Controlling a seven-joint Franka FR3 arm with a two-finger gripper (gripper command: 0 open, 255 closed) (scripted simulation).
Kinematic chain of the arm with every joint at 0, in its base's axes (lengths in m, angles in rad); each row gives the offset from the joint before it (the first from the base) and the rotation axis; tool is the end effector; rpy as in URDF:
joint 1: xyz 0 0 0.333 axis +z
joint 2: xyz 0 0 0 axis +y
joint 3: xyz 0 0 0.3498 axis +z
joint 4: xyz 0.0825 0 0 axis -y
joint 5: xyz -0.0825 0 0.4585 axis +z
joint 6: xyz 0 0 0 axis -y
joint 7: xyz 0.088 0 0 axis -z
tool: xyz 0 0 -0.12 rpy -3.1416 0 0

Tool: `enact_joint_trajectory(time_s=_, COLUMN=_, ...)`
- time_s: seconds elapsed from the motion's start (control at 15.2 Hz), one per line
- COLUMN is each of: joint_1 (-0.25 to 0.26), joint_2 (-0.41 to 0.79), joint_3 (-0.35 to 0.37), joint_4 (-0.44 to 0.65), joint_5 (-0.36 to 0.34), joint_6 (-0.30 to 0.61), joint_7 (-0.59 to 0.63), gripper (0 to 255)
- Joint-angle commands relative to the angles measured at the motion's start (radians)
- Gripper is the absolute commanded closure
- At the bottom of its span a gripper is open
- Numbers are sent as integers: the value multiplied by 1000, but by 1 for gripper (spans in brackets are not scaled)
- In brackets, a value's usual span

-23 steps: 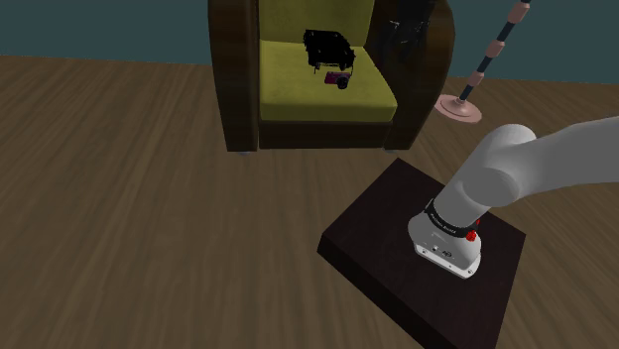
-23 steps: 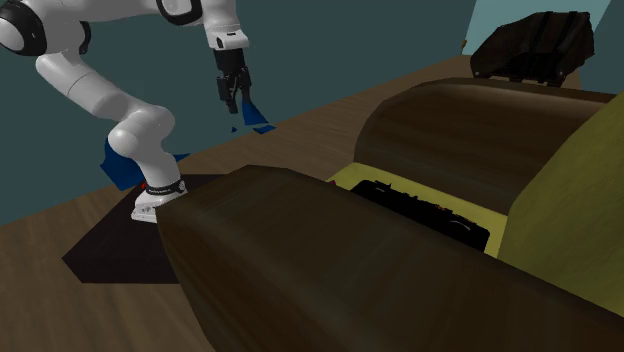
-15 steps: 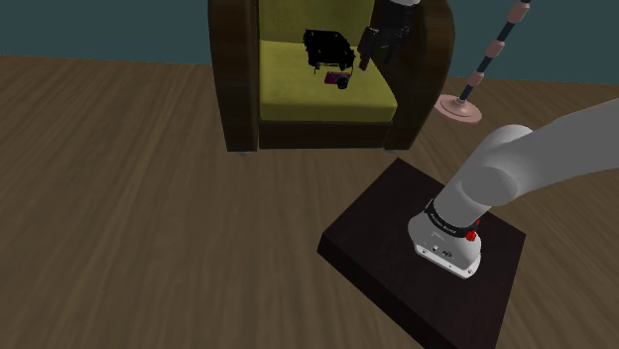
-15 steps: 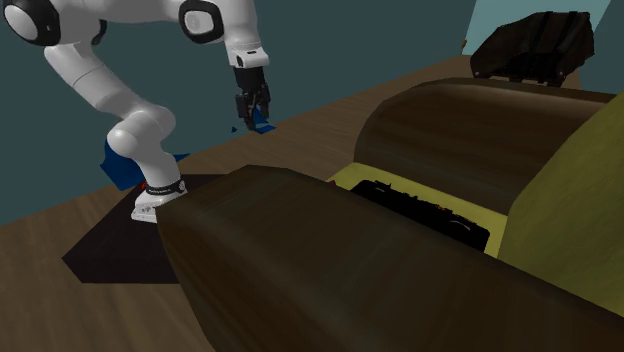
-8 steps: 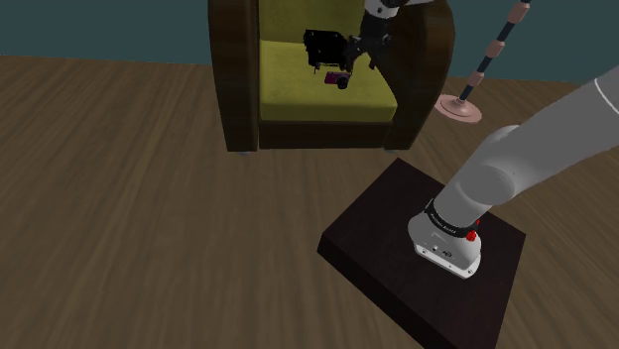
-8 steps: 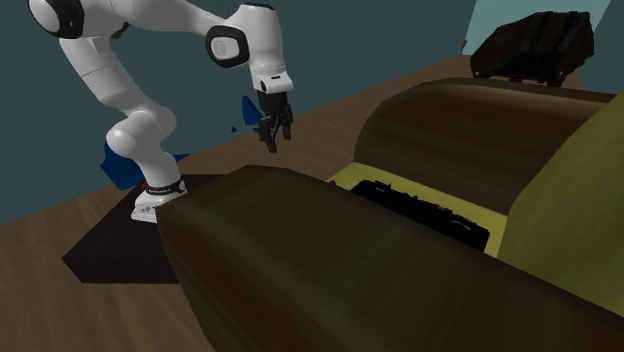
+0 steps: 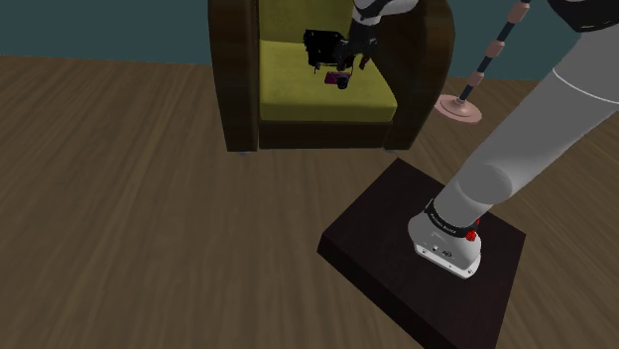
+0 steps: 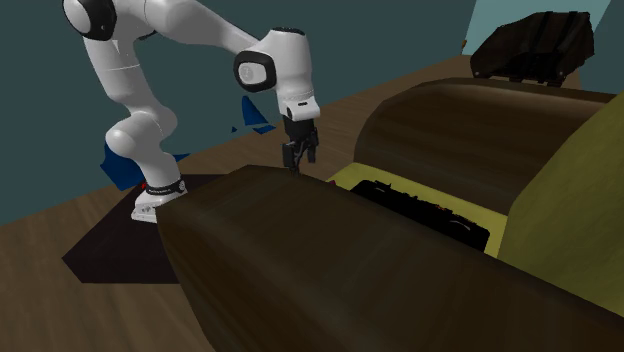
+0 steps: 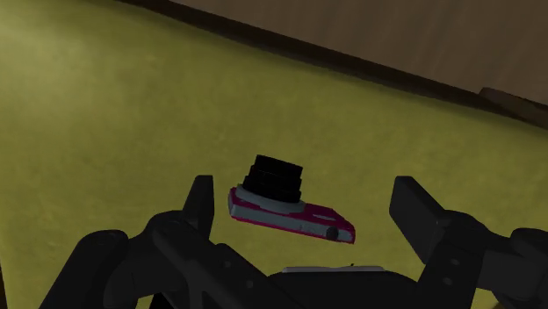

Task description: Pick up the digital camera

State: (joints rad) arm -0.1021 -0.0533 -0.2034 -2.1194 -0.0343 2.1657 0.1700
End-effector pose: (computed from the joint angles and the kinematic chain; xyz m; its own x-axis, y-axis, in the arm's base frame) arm 0.5771 -0.1847 0.4300 0.8925 -0.4398 0.1001 -0.4422 -0.8969 0.0025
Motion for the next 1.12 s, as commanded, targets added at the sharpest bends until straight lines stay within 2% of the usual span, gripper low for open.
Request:
enact_joint_trajectory(time_s=0.0, joint_1=-11, joint_2=71, joint_3=-12, joint_4=46, joint_5=11, joint_6=28, joint_7=-2, gripper=0)
enact_joint_trajectory(time_s=0.13, joint_1=-18, joint_2=116, joint_3=-19, joint_4=80, joint_5=20, joint_6=40, joint_7=-3, gripper=0)
enact_joint_trajectory(time_s=0.59, joint_1=-20, joint_2=161, joint_3=-18, joint_4=28, joint_5=32, joint_6=137, joint_7=-10, gripper=0)
enact_joint_trajectory(time_s=0.73, joint_1=-20, joint_2=161, joint_3=-18, joint_4=28, joint_5=32, joint_6=137, joint_7=-10, gripper=0)
enact_joint_trajectory(time_s=0.79, joint_1=-20, joint_2=163, joint_3=-18, joint_4=29, joint_5=33, joint_6=137, joint_7=-10, gripper=255)
enact_joint_trajectory(time_s=1.06, joint_1=-21, joint_2=163, joint_3=-18, joint_4=29, joint_5=33, joint_6=138, joint_7=-11, gripper=255)
